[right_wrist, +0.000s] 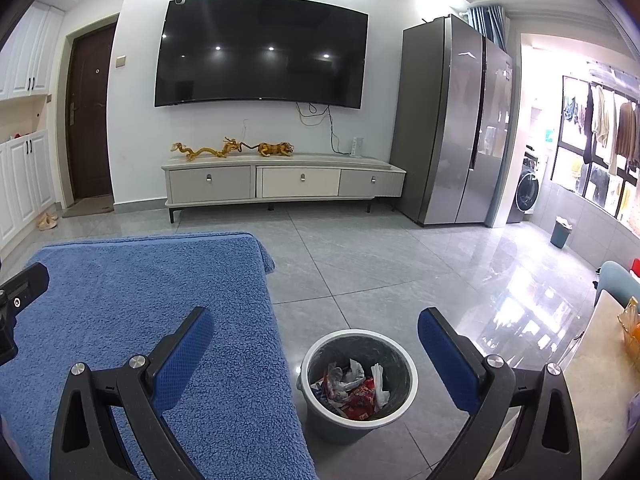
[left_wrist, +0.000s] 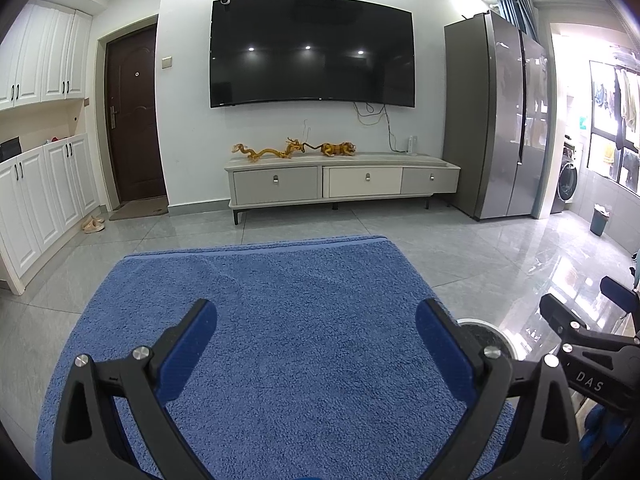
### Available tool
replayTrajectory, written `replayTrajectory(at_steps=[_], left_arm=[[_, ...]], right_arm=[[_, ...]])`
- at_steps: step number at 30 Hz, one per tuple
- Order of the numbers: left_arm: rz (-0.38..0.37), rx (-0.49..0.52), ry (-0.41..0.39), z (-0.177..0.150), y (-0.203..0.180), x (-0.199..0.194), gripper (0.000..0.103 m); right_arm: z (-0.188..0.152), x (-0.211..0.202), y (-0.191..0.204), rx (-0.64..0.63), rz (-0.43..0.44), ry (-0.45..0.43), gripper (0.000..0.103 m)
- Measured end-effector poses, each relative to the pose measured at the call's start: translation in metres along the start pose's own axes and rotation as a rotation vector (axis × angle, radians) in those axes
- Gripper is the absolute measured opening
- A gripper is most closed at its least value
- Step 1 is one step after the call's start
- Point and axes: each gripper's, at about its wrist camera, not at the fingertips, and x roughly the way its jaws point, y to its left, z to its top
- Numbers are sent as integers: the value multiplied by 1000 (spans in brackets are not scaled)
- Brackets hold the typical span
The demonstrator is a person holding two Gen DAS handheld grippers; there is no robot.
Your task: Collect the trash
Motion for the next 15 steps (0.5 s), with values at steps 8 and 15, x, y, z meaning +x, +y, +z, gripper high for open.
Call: replayTrajectory(at_steps=[8,15], left_arm=[[2,-3,0,2,1,1,100],[1,-5,-1,1,3,1,100]], right_arm=[[2,1,-2,-2,2,3,103],[2,1,-2,-2,1,2,103]])
